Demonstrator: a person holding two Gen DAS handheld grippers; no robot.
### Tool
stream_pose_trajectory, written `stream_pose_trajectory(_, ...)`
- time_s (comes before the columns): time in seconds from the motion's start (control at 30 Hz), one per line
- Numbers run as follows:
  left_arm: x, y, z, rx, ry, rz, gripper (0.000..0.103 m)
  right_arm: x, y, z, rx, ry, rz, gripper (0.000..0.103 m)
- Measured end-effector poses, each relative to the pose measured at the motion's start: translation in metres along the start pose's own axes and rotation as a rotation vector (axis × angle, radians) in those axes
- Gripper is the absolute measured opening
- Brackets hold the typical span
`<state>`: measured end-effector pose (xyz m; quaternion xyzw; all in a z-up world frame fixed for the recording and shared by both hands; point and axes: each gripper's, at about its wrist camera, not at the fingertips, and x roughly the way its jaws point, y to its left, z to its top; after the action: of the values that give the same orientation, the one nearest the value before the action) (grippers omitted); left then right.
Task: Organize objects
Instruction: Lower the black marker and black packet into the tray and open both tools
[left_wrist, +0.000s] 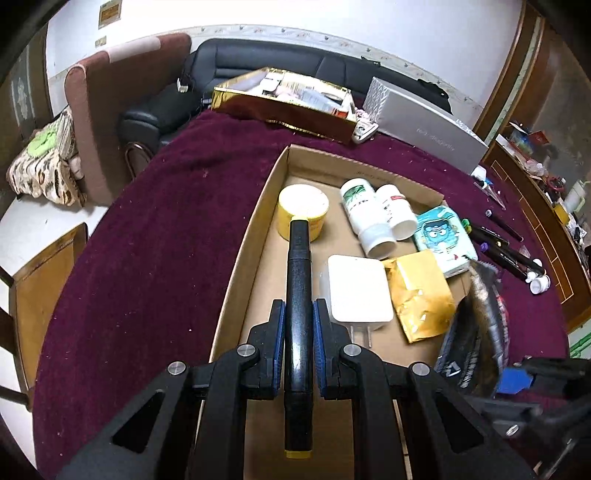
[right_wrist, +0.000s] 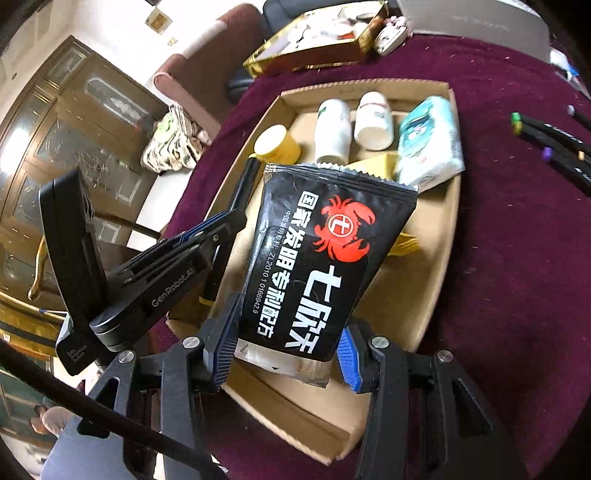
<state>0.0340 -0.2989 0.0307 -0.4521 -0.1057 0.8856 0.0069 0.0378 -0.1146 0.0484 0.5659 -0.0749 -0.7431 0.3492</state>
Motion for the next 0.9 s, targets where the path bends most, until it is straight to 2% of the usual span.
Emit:
stream_pose_trajectory(0.2,0.004,0.007,0.001,-0.026,0.006,-0.022,0.011,0.022,0.003,0.005,-0.001,0.038,-0.009,0.046)
stream_pose_trajectory(0.43,-0.016,0.016,0.006,-0.079,-0.039,-0.080,0.014,0.030,0.008,0.008,-0.001,0.035,-0.044,0.048)
stream_pose_trajectory(0.5,-0.024,0.016,0.007,-0.081,-0.055,-0.079,0.025,0.030,0.011,0.008,0.004,0.016,-0.085,0.052)
stream_pose_trajectory(0.57,-0.032,0.016,0.007,-0.087,-0.069,-0.081,0.031,0.029,0.015,0.007,-0.015,0.007,-0.111,0.056)
stream_pose_trajectory(0.77,-0.053,0.012,0.006,-0.099,-0.098,-0.078,0.034,0.015,0.025,0.007,-0.085,-0.051,-0.153,0.057)
stream_pose_trajectory(0.9,-0.069,0.004,0.005,-0.107,-0.121,-0.091,0.034,-0.018,0.020,0.005,-0.101,-0.138,-0.138,0.058)
